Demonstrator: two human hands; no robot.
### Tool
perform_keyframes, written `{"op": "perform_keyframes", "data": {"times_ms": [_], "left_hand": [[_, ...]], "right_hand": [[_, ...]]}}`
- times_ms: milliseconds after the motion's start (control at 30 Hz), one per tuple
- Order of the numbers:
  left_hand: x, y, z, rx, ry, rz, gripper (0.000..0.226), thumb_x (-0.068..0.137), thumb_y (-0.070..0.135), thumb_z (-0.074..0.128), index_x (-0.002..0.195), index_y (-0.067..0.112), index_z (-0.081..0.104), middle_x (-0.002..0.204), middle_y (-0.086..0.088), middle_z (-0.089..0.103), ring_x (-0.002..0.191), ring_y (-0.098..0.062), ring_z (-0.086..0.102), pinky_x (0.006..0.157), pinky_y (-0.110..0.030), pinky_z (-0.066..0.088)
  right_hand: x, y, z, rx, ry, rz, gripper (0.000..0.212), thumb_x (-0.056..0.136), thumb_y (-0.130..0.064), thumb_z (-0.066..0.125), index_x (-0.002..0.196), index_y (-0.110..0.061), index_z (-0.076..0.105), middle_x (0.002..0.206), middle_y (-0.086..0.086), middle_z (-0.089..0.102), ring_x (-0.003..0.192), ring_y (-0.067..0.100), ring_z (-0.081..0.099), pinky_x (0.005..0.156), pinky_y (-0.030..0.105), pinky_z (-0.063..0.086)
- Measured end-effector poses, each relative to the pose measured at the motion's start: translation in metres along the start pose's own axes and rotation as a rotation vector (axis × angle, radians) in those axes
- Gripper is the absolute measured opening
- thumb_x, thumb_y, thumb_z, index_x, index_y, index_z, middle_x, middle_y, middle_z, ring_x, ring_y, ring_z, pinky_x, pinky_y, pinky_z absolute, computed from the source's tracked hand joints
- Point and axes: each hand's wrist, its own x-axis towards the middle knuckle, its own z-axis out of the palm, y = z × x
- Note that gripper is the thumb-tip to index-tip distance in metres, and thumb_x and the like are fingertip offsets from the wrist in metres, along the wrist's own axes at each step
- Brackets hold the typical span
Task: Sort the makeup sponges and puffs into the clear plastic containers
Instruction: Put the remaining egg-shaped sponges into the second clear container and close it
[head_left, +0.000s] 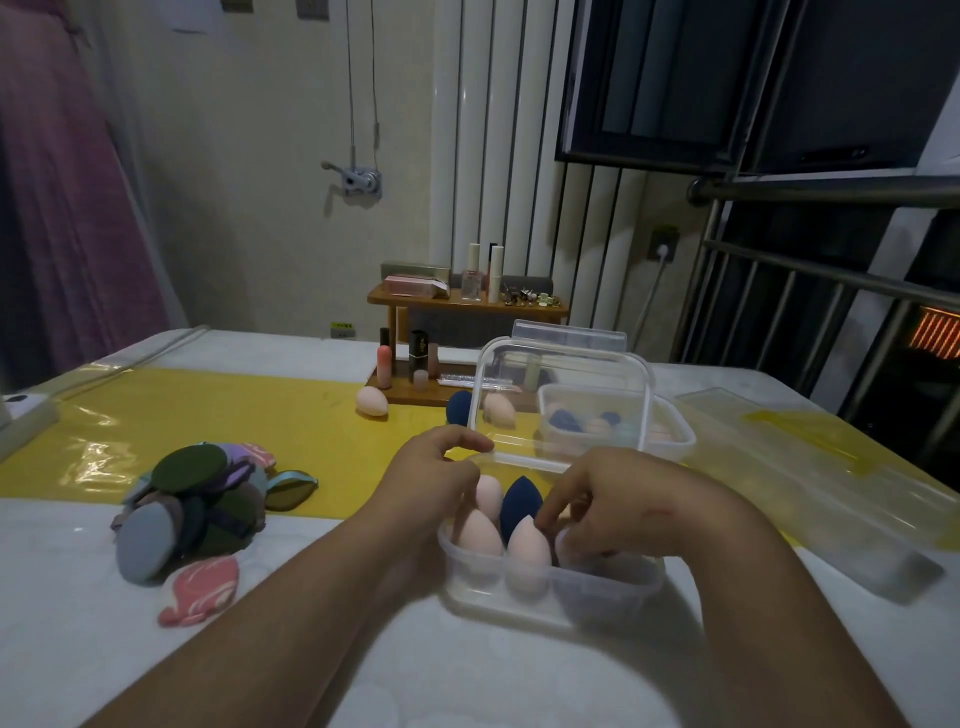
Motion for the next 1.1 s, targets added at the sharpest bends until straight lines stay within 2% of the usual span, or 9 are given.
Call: {"op": "perform_keyframes", "data": {"times_ms": [100, 167, 267, 367, 467, 700, 867, 1033, 1100], "left_hand": [[-0.0014, 0.0, 0.0002, -0.039, -0.003, -0.023, 0.04, 0.08, -0.005, 0.051, 0.096, 0.026, 0.071, 0.069, -0.012, 0.059, 0.062, -0.02, 0.055, 0.052, -0.024, 0.044], [-0.0007, -0.0002, 0.0001, -0.032, -0.005, -0.018, 0.04, 0.08, -0.005, 0.051, 0.096, 0.026, 0.071, 0.071, -0.012, 0.06, 0.064, -0.022, 0.056, 0.056, -0.026, 0.045], [0.001, -0.001, -0.0007, 0.004, -0.007, 0.008, 0.039, 0.08, -0.004, 0.053, 0.096, 0.026, 0.071, 0.071, -0.008, 0.06, 0.067, -0.021, 0.056, 0.06, -0.028, 0.044], [0.0007, -0.0014, -0.0005, 0.0, -0.005, 0.005, 0.039, 0.08, -0.004, 0.052, 0.097, 0.026, 0.07, 0.064, -0.008, 0.057, 0.061, -0.019, 0.054, 0.056, -0.025, 0.042], [-0.0002, -0.0007, -0.0004, 0.001, -0.005, 0.001, 0.039, 0.08, -0.004, 0.052, 0.097, 0.026, 0.07, 0.067, -0.008, 0.059, 0.062, -0.019, 0.055, 0.054, -0.024, 0.042], [0.0005, 0.0005, -0.0004, 0.0, -0.008, 0.002, 0.039, 0.079, -0.004, 0.053, 0.097, 0.027, 0.07, 0.083, -0.012, 0.062, 0.073, -0.024, 0.058, 0.058, -0.027, 0.044], [0.0012, -0.0016, -0.001, 0.0, -0.013, 0.011, 0.038, 0.08, -0.003, 0.053, 0.098, 0.026, 0.07, 0.077, -0.011, 0.062, 0.071, -0.023, 0.059, 0.06, -0.028, 0.045], [0.0015, -0.002, -0.0012, 0.004, -0.018, 0.019, 0.039, 0.079, -0.004, 0.054, 0.096, 0.027, 0.071, 0.076, -0.008, 0.061, 0.072, -0.023, 0.058, 0.061, -0.029, 0.044], [0.0017, -0.003, -0.0013, 0.0, -0.012, 0.032, 0.039, 0.077, -0.004, 0.053, 0.094, 0.027, 0.07, 0.078, -0.006, 0.062, 0.072, -0.022, 0.057, 0.062, -0.029, 0.044]], "right_hand": [[0.0007, -0.0014, 0.0, 0.003, -0.024, -0.01, 0.032, 0.081, -0.026, 0.074, 0.103, -0.048, 0.073, 0.082, -0.016, 0.064, 0.083, 0.01, 0.065, 0.081, 0.03, 0.058], [0.0021, -0.0016, 0.0011, 0.014, -0.009, -0.014, 0.028, 0.081, -0.029, 0.076, 0.103, -0.045, 0.073, 0.084, -0.014, 0.063, 0.083, 0.012, 0.064, 0.082, 0.033, 0.059], [0.0051, -0.0009, 0.004, 0.065, 0.08, 0.011, 0.02, 0.071, -0.032, 0.085, 0.08, -0.031, 0.068, 0.083, -0.004, 0.068, 0.07, 0.017, 0.067, 0.071, 0.038, 0.063], [0.0065, -0.0027, 0.0051, 0.05, 0.109, 0.027, 0.026, 0.068, -0.036, 0.088, 0.074, -0.024, 0.065, 0.079, 0.0, 0.07, 0.065, 0.02, 0.068, 0.066, 0.038, 0.062], [0.0055, -0.0029, 0.0039, 0.059, 0.104, 0.043, 0.025, 0.069, -0.04, 0.087, 0.076, -0.025, 0.068, 0.08, -0.001, 0.07, 0.067, 0.018, 0.07, 0.065, 0.035, 0.062], [0.0023, -0.0006, 0.0005, 0.131, 0.105, 0.05, 0.024, 0.07, -0.04, 0.086, 0.079, -0.025, 0.07, 0.076, 0.001, 0.072, 0.072, 0.023, 0.074, 0.07, 0.043, 0.063], [0.0033, -0.0001, -0.0007, 0.126, 0.146, 0.056, 0.022, 0.076, -0.045, 0.081, 0.08, -0.027, 0.069, 0.075, 0.0, 0.072, 0.068, 0.018, 0.073, 0.065, 0.037, 0.063], [0.0032, -0.0026, -0.0001, 0.104, 0.26, 0.038, 0.017, 0.087, -0.046, 0.07, 0.081, -0.03, 0.066, 0.078, -0.002, 0.069, 0.064, 0.016, 0.069, 0.058, 0.031, 0.06], [0.0086, -0.0035, 0.0042, 0.121, 0.354, -0.002, 0.013, 0.089, -0.043, 0.066, 0.082, -0.032, 0.066, 0.084, -0.004, 0.067, 0.069, 0.015, 0.066, 0.058, 0.032, 0.058]]}}
